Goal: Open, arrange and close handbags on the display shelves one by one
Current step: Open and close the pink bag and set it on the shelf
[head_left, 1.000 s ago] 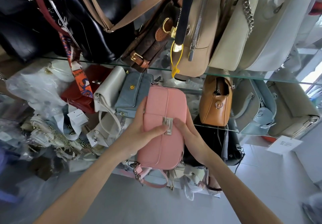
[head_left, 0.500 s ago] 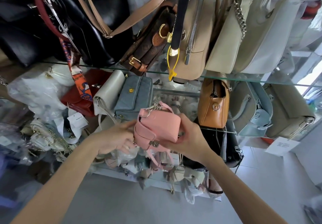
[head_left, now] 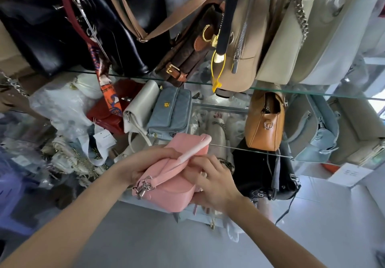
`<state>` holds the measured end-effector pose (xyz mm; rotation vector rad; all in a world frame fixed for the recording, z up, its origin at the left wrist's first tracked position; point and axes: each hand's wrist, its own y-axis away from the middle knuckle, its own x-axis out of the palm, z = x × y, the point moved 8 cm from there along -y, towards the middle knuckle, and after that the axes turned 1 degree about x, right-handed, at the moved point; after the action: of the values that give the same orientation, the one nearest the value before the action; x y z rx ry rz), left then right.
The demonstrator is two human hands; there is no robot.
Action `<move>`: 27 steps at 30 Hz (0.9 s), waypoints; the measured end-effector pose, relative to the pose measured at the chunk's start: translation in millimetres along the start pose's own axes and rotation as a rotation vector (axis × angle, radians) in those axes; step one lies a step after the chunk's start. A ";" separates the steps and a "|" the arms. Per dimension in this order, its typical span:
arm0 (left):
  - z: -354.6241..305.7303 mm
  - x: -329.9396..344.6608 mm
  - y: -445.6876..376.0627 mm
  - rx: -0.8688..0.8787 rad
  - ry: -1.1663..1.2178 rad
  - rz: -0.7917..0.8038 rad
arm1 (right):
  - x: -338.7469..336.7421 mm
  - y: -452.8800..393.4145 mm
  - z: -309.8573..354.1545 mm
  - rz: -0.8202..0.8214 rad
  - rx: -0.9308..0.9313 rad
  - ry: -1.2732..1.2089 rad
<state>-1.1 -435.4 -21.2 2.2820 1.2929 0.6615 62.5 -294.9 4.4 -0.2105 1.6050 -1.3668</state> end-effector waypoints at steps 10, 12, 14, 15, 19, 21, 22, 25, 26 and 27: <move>-20.0 -17.3 11.9 0.058 -0.417 -0.223 | 0.6 -0.5 -27.1 0.299 0.073 -0.144; -25.9 -17.3 16.1 0.068 -0.497 -0.265 | -2.5 5.3 -35.2 0.262 0.107 -0.159; -33.8 -13.7 19.6 0.093 -0.597 -0.272 | -9.6 9.4 -42.1 0.177 0.162 -0.187; -37.7 -13.9 20.0 0.107 -0.668 -0.288 | -13.8 11.3 -46.0 0.123 0.200 -0.183; -54.3 -12.5 25.0 0.150 -0.882 -0.355 | -35.7 13.9 -59.5 -0.095 0.387 -0.146; -62.8 -5.6 29.0 0.194 -0.971 -0.333 | -43.8 16.0 -67.2 -0.163 0.494 -0.120; -66.7 -0.3 31.7 0.219 -1.009 -0.305 | -45.4 16.2 -72.0 -0.167 0.545 -0.101; -73.5 12.1 35.7 0.267 -1.122 -0.198 | -39.9 12.9 -79.5 -0.047 0.650 -0.129; -75.7 16.6 36.3 0.282 -1.165 -0.167 | -35.3 11.3 -80.9 0.034 0.679 -0.187; -78.2 20.9 36.7 0.300 -1.209 -0.143 | -29.7 11.2 -82.6 0.123 0.725 -0.267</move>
<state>-13.9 -424.0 66.0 2.0862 0.8952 -0.9181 20.9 -216.8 2.2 0.1376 0.8187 -1.6506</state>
